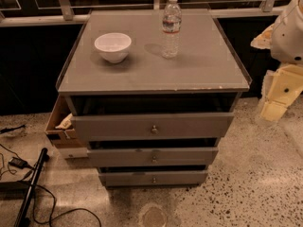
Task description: Open bottom drawer
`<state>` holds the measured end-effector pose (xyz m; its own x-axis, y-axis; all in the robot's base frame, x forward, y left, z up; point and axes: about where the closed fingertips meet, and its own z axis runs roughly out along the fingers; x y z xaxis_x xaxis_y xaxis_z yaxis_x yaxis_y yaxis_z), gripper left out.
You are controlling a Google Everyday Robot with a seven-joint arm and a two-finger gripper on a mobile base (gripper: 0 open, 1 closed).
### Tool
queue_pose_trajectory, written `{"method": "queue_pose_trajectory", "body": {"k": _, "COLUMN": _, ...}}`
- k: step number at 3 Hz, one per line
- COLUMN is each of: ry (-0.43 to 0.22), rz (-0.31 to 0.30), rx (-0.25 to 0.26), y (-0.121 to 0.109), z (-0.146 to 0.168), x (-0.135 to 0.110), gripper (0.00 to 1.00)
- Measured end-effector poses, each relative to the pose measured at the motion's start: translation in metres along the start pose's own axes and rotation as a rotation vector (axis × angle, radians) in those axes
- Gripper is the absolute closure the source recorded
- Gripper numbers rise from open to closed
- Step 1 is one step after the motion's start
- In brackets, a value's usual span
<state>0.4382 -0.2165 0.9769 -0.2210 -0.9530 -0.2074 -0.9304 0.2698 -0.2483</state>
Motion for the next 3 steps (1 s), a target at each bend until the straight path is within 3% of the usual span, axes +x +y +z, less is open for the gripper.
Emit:
{"method": "queue_pose_trajectory", "body": {"k": 1, "ry": 0.0, "rz": 0.0, "rx": 0.0, "y": 0.0, "z": 0.0, "x": 0.0, "gripper": 0.0}}
{"method": "queue_pose_trajectory", "body": {"k": 2, "ry": 0.0, "rz": 0.0, "rx": 0.0, "y": 0.0, "z": 0.0, "x": 0.0, "gripper": 0.19}}
{"method": "queue_pose_trajectory", "body": {"k": 3, "ry": -0.04, "rz": 0.02, "rx": -0.011, "y": 0.008, "z": 0.028, "x": 0.001, "gripper": 0.42}}
